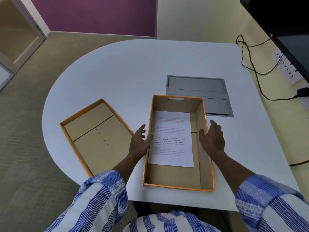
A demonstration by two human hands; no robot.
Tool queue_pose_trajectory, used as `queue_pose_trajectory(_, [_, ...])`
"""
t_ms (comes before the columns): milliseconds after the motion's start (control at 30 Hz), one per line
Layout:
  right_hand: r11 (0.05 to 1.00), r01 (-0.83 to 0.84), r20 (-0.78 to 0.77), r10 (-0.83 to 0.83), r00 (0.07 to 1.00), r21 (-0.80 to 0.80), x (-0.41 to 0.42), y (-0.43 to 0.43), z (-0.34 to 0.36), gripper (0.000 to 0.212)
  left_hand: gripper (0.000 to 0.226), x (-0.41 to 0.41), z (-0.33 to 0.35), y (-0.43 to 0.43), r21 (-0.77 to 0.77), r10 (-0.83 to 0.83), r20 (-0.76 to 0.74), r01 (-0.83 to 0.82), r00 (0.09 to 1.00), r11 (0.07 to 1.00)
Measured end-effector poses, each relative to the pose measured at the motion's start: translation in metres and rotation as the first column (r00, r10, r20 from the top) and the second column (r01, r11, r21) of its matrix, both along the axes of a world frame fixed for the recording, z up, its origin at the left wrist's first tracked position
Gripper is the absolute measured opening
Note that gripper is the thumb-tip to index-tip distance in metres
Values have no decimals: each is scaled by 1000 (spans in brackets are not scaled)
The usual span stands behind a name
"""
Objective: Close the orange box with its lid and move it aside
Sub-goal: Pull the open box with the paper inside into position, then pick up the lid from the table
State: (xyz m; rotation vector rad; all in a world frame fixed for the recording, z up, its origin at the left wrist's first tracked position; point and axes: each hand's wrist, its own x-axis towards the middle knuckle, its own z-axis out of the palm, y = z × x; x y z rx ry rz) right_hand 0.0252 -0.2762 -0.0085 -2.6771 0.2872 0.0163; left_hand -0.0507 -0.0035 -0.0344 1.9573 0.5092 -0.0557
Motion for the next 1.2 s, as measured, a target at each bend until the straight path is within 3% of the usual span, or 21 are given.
queue_pose_trajectory(100, [993,-104,141,111,984,-52,7,18,10,65,58,1,0,13,21,167,-4,-167,986,986])
queue_pose_trajectory(267, [921,-389,245,383,891,-24,12,84,26,61,51,-15,-9,61,229,313,-59,-292,948,929])
queue_pose_trajectory(467, [740,-666,189,644,741,92,-5,191,30,64,64,-48,-19,120,457,504,-192,-378,842,805])
queue_pose_trajectory(567, [669,-730,83,726,682,141,-19,234,19,71,78,-61,-22,141,484,598,-267,-432,756,761])
queue_pose_trajectory(767, [725,-662,-273,687,673,192,-38,275,-18,83,82,-75,-37,171,354,658,-364,-556,659,752])
queue_pose_trajectory(933, [796,-570,-483,588,649,204,-36,272,-39,87,57,-78,-50,193,292,699,-407,-642,588,709])
queue_pose_trajectory(1033, [807,-549,-539,569,621,219,-32,270,-46,84,50,-80,-58,208,197,718,-417,-716,557,669])
queue_pose_trajectory(1167, [839,-517,-563,514,647,173,-25,276,-43,79,7,-70,-46,219,46,739,-347,-777,578,628])
queue_pose_trajectory(1200, [841,-518,-550,510,661,156,-23,280,-40,78,14,-63,-39,219,6,749,-310,-787,585,617])
